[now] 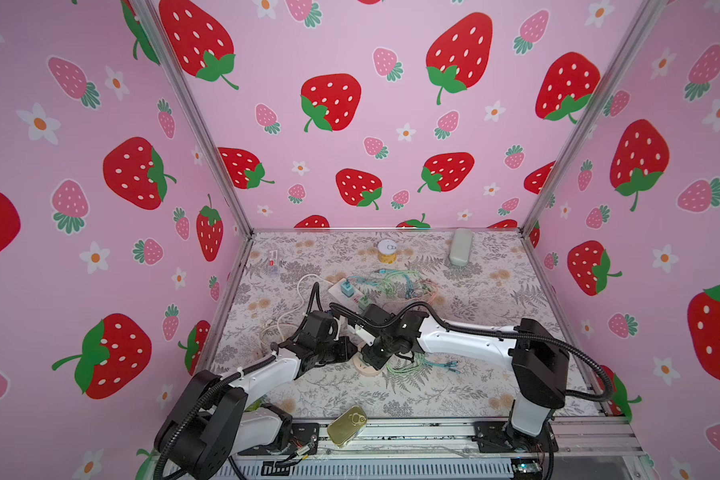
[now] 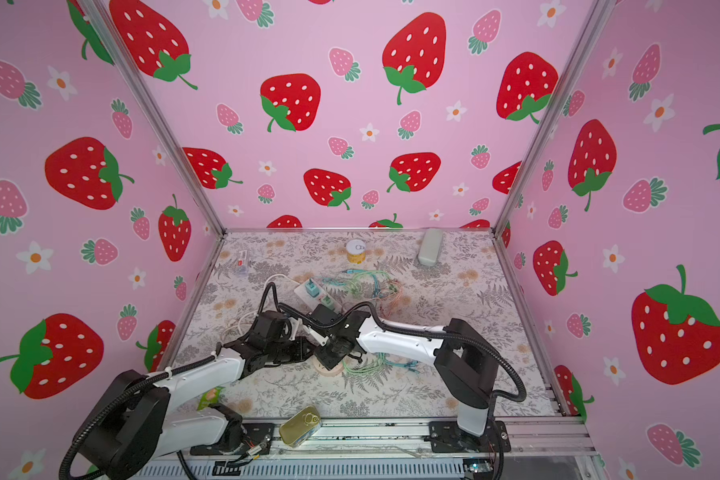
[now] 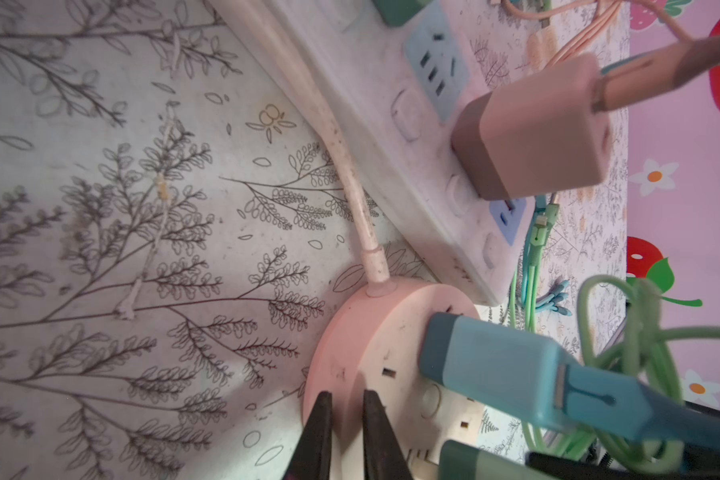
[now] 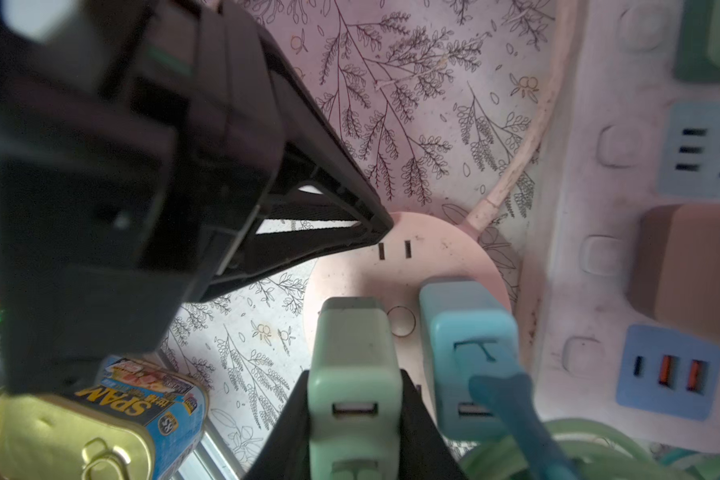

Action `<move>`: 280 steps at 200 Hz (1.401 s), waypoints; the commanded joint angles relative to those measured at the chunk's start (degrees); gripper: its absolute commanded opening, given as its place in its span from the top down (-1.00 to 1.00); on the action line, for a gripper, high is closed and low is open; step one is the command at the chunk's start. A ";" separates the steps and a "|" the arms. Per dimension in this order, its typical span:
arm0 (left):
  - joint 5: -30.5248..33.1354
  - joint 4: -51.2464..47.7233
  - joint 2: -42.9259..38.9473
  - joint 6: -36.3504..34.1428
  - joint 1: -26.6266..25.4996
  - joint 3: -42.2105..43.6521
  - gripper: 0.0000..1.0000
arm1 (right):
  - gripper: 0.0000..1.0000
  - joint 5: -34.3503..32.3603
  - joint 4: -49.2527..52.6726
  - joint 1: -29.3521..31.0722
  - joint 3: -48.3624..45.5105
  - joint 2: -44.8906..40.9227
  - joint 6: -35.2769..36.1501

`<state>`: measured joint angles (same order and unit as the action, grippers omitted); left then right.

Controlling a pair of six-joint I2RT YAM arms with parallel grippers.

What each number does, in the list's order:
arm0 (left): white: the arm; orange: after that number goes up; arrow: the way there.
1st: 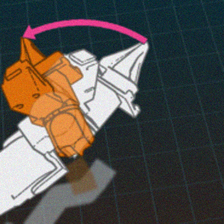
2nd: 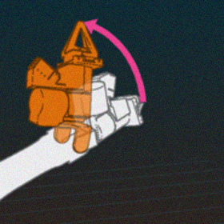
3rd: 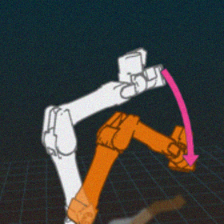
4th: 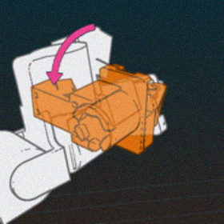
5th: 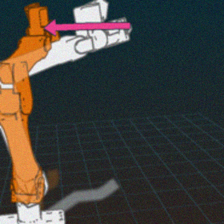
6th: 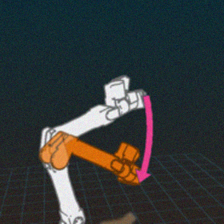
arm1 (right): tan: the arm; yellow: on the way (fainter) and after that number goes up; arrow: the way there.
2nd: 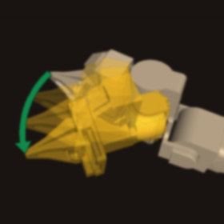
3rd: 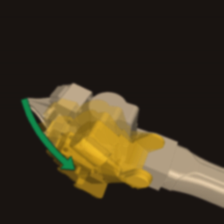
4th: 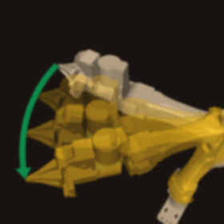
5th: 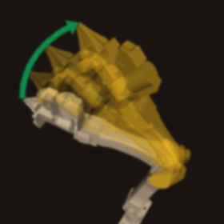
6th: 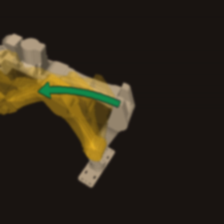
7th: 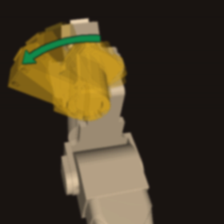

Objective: Insert the plug
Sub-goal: 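Align the pale-green charger prongs over the socket beside the teal charger with the right gripper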

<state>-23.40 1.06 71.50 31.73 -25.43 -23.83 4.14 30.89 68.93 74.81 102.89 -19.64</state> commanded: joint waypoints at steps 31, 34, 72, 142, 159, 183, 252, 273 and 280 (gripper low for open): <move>0.00 -1.72 0.13 -0.26 -0.24 1.07 0.67 | 1.00 -3.21 3.70 0.86 2.38 2.21 0.67; 0.06 -1.68 0.13 -0.26 -0.31 1.07 0.67 | 1.00 -3.32 3.93 0.94 2.49 2.22 0.78; 0.38 -1.72 -0.13 -0.22 -0.28 1.23 0.68 | 1.00 -3.62 5.95 1.21 3.24 2.76 2.08; 0.81 -1.72 -0.49 -0.09 -0.24 1.34 0.68 | 1.00 -2.57 6.72 1.21 3.07 1.77 3.64; 0.79 -1.83 -0.49 -0.08 -0.27 1.24 0.68 | 1.00 -2.30 6.04 1.21 2.75 2.12 3.69; 0.81 -2.02 -0.56 -0.30 -0.23 1.25 0.68 | 1.00 -1.87 5.57 1.21 2.71 2.74 3.56; 0.99 -1.88 -1.02 -0.26 -0.25 1.77 0.69 | 1.00 -3.44 7.07 1.90 4.08 4.75 3.38; 1.11 -1.92 -1.02 -0.35 -0.23 1.95 0.69 | 1.00 -3.74 7.31 2.40 4.38 5.50 3.10; 1.14 -1.94 -1.02 -0.35 -0.23 1.95 0.69 | 1.00 -4.07 7.51 2.59 4.49 5.75 3.04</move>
<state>-23.05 1.54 70.52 31.73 -25.45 -23.05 1.45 35.11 70.52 78.70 105.97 -16.67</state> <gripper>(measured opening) 0.156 0.293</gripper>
